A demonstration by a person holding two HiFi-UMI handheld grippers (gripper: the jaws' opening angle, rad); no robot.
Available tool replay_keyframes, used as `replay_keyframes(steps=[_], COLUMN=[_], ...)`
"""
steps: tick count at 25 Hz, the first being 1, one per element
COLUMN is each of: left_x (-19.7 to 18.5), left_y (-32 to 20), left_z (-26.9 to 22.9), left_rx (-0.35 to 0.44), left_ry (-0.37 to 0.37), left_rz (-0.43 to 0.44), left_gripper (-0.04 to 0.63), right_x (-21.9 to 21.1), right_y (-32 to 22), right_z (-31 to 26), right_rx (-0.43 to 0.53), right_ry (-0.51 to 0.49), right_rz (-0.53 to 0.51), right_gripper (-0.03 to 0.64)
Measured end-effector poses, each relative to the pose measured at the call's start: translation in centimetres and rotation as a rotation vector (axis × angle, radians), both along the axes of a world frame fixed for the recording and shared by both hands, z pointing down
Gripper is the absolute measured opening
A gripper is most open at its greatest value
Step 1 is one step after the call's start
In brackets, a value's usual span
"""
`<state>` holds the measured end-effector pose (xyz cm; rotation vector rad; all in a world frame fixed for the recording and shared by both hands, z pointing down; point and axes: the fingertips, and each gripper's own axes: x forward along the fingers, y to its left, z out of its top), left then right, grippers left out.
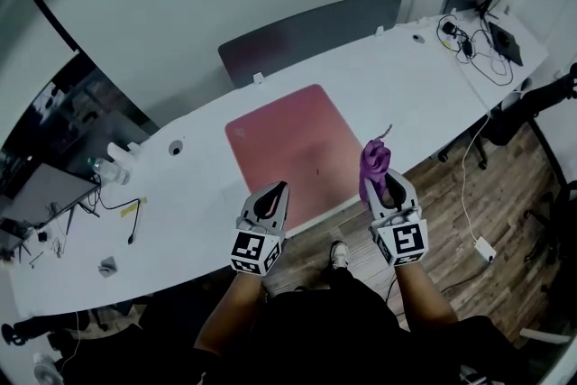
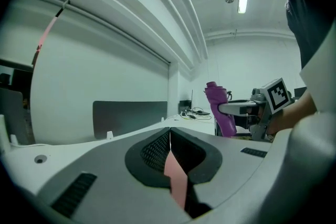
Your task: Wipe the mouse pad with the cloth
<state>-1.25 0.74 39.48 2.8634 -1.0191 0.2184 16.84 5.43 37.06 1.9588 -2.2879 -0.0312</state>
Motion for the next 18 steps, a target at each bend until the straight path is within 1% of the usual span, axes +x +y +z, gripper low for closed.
replay_keyframes(steps=[4,9,14,18], left_x=[-0.1,0.0,-0.2,-0.8], left_y=[-2.1,-4.5,-6.5,-7.5], left_z=[0.1,0.5,-0.3,0.1], left_rx=[-0.006,0.006,-0.037,-0.037], left_ry=[-0.020,-0.076,-0.018,-0.022], left_rz=[-0.078,-0.143,-0.221,-0.282], left_gripper=[0.023,0.023,0.023,0.023], right_x=[1.3,1.5,1.5,1.0], right_y=[-2.8,-6.3,-9.5,-11.7], right_z=[0.9,1.9,2.6,3.4], right_rx=[-0.020,-0.026,-0.034,-0.066], right_ry=[-0.005,-0.021,-0.014,-0.026], right_rz=[-0.057,-0.125,-0.222,-0.282], right_gripper=[0.118,0.118,0.118,0.118])
